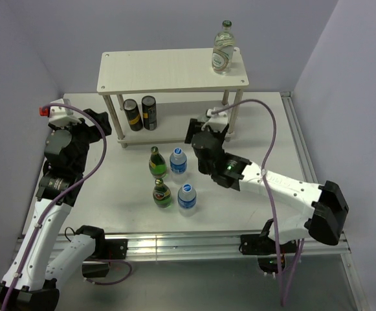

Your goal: Place and organize the beverage onto the shelf

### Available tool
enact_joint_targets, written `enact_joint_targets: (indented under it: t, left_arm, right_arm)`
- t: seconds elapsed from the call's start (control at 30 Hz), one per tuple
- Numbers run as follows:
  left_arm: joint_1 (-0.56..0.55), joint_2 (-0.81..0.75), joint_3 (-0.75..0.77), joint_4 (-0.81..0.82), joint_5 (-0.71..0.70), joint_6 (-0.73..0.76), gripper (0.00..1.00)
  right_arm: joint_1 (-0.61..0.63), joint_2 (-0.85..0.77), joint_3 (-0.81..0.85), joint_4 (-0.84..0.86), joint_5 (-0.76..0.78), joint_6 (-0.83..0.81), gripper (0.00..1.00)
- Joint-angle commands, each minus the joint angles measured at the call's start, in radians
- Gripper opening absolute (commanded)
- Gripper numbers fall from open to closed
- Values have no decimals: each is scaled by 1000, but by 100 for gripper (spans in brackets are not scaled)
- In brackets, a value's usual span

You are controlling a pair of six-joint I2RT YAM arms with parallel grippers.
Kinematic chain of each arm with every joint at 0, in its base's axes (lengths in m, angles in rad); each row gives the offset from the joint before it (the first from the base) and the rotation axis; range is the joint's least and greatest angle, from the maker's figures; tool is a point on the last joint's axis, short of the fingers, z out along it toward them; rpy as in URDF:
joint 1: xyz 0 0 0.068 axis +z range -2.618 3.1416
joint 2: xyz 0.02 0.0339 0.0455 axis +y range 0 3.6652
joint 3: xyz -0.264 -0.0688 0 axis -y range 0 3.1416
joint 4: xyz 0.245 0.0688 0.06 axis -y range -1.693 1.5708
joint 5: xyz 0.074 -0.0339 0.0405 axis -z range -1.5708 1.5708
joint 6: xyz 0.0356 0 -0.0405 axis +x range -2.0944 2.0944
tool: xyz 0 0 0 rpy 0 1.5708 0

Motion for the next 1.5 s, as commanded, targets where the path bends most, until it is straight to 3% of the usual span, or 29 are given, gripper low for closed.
enact_joint_targets:
  t: [0.0, 0.27, 0.37, 0.5, 0.9, 1.47]
  left_arm:
    - [8, -13, 11, 23, -2, 15, 86]
    - [19, -21, 10, 23, -11, 17, 87]
    - [19, -26, 7, 22, -15, 17, 87]
    - [21, -30, 8, 22, -19, 20, 87]
    - [21, -30, 8, 22, -8, 17, 87]
    - [22, -30, 10, 22, -8, 18, 87]
  right_arm:
    - [-2, -61, 227, -14, -9, -160, 0]
    - [-46, 168, 761, -152, -89, -367, 0]
    - [-94, 279, 1013, -279, -143, -359, 0]
    - [-163, 397, 1182, -368, -189, -340, 0]
    - [-283, 554, 1339, -396, -246, -317, 0]
    - [-321, 584, 1213, -284, -235, -311, 0]
